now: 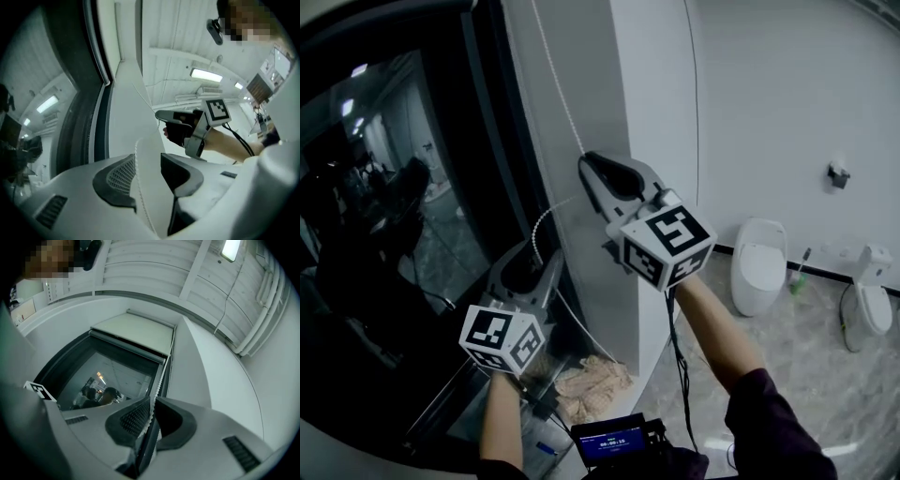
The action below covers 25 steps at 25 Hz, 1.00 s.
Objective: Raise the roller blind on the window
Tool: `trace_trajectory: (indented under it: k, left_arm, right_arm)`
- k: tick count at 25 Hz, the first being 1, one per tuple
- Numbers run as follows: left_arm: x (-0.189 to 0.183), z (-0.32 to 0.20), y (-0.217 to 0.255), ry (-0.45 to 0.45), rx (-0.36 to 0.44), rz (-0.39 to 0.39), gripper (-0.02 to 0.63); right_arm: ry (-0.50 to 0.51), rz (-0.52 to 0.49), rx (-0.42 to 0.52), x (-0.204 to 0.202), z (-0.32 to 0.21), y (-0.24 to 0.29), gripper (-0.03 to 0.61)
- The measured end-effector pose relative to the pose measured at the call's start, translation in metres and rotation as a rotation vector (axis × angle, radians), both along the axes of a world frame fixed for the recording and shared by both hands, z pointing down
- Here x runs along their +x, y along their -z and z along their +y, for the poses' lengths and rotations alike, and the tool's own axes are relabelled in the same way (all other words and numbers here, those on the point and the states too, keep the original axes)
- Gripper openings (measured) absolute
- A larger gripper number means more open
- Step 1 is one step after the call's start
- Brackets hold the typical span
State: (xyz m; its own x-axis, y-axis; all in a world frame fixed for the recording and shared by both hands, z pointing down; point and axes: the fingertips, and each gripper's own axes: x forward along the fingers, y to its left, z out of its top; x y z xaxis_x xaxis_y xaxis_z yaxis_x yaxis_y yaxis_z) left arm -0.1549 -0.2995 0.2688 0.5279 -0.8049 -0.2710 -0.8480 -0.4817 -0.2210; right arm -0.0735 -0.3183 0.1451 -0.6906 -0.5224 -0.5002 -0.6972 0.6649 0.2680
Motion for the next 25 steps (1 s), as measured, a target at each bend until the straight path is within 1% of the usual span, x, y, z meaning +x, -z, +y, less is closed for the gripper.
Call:
trace_trajectory:
  k: [1, 2, 4, 5, 7, 10, 11, 12, 13, 14, 15, 18, 21, 25]
  left_arm:
    - [0.000, 0.000, -0.004, 0.016, 0.003, -0.012, 0.133]
    - [-0.001, 0.002, -0.007, 0.022, 0.011, 0.002, 0.133]
    - [-0.004, 0.007, -0.003, 0.010, 0.044, 0.076, 0.132]
    - [-0.004, 0.010, 0.001, -0.004, 0.064, 0.110, 0.132]
    - [0.000, 0.016, 0.009, -0.022, 0.097, 0.139, 0.132]
    - [0.006, 0.022, 0.015, -0.010, 0.130, 0.124, 0.130]
    - [0.007, 0.024, 0.016, -0.004, 0.139, 0.121, 0.129]
    - [0.007, 0.026, 0.017, 0.003, 0.149, 0.124, 0.108]
    - [0.008, 0.028, 0.018, 0.011, 0.158, 0.127, 0.062]
    - [0.010, 0.029, 0.018, 0.021, 0.164, 0.129, 0.030]
    - [0.012, 0.029, 0.018, 0.033, 0.168, 0.125, 0.015]
    - [0.015, 0.026, 0.016, 0.056, 0.164, 0.109, 0.011]
    - [0.009, 0.023, 0.017, 0.057, 0.159, 0.121, 0.011]
    - [-0.002, 0.019, 0.023, 0.071, 0.176, 0.130, 0.011]
  right_arm:
    - [0.014, -0.006, -0.008, 0.001, 0.002, -0.001, 0.018]
    - [0.029, -0.011, -0.019, 0.003, 0.005, -0.004, 0.018]
    - [0.052, -0.013, -0.025, 0.005, 0.014, -0.011, 0.018]
    - [0.058, -0.008, -0.013, 0.005, 0.018, -0.016, 0.018]
    - [0.063, -0.003, 0.028, 0.004, 0.028, -0.024, 0.018]
    - [0.058, -0.032, 0.104, 0.002, 0.046, -0.034, 0.017]
    - [0.056, -0.039, 0.116, 0.001, 0.051, -0.037, 0.017]
    - [0.054, -0.040, 0.117, 0.000, 0.053, -0.041, 0.017]
    - [0.055, -0.037, 0.112, 0.000, 0.054, -0.047, 0.017]
    - [0.057, -0.033, 0.104, 0.000, 0.054, -0.052, 0.015]
    - [0.060, -0.031, 0.098, 0.000, 0.054, -0.056, 0.008]
    - [0.067, -0.026, 0.074, -0.004, 0.052, -0.068, 0.008]
    - [0.078, -0.034, 0.053, -0.012, 0.051, -0.073, 0.008]
    - [0.073, -0.036, 0.038, -0.017, 0.047, -0.074, 0.008]
